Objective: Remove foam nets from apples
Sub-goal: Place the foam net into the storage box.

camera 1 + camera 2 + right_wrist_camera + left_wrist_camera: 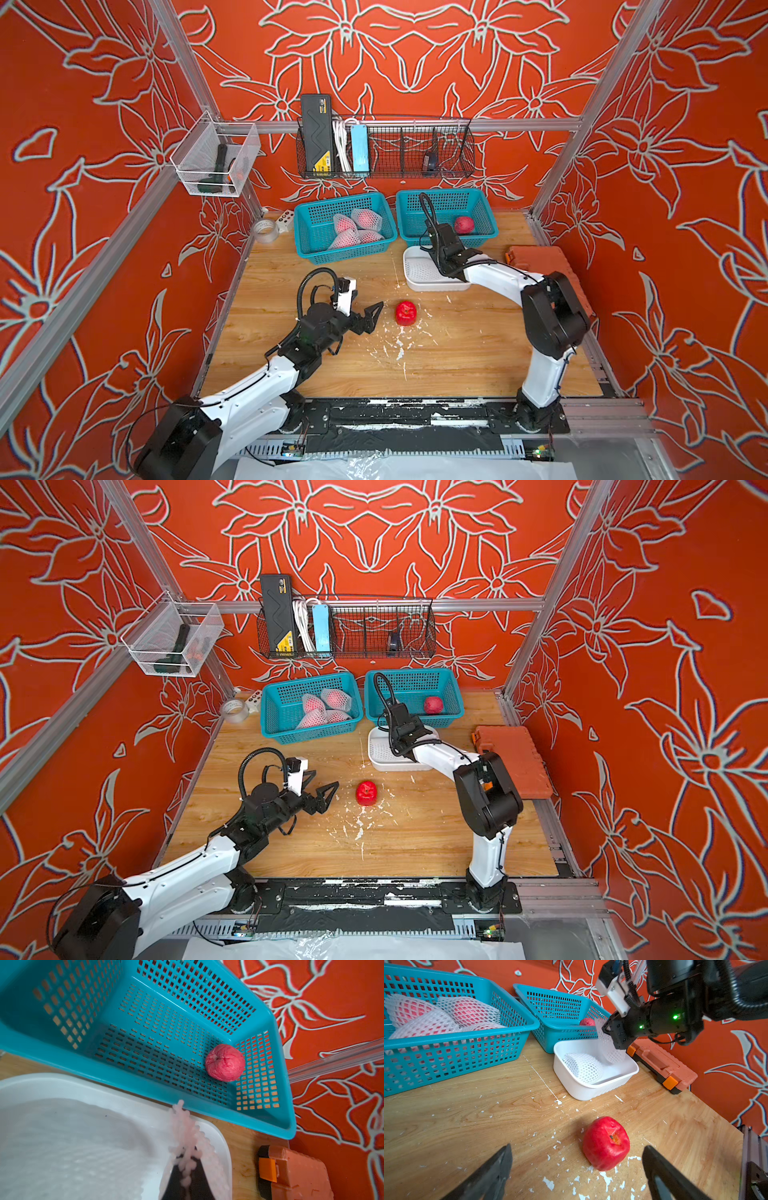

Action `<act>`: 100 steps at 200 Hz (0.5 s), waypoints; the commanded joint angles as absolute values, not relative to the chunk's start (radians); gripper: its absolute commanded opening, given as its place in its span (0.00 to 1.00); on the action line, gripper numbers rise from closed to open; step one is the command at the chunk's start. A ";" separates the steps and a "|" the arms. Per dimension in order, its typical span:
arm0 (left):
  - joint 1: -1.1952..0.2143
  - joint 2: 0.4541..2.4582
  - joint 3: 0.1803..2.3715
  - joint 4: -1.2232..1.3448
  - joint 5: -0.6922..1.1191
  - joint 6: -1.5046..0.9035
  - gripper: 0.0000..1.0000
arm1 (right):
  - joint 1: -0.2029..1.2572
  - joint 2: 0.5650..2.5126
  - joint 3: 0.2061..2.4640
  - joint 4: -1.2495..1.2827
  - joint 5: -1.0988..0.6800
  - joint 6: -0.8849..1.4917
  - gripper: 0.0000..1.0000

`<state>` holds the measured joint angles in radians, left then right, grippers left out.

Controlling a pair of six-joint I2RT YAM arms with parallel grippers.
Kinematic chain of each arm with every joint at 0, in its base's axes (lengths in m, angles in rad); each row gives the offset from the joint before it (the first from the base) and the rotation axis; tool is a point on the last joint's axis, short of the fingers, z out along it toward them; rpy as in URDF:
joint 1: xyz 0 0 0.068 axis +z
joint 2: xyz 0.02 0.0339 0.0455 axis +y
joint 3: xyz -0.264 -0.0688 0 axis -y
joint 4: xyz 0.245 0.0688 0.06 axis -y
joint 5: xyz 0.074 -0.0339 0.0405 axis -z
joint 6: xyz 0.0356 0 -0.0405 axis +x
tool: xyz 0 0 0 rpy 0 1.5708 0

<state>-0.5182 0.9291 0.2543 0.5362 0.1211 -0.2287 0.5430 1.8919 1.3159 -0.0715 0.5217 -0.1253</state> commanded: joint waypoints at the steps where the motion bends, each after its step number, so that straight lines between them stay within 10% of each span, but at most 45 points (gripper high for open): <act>1: -0.523 0.935 0.247 0.552 0.104 -0.207 0.95 | 0.545 1.932 1.352 -0.035 0.539 -0.175 0.00; 58: -0.523 0.945 0.247 0.541 0.080 -0.199 0.95 | 0.546 1.879 1.331 -0.067 0.221 -0.056 0.61; 100: -0.525 0.965 0.246 0.558 0.086 -0.210 0.95 | 0.534 1.740 1.371 -0.201 0.062 0.005 0.69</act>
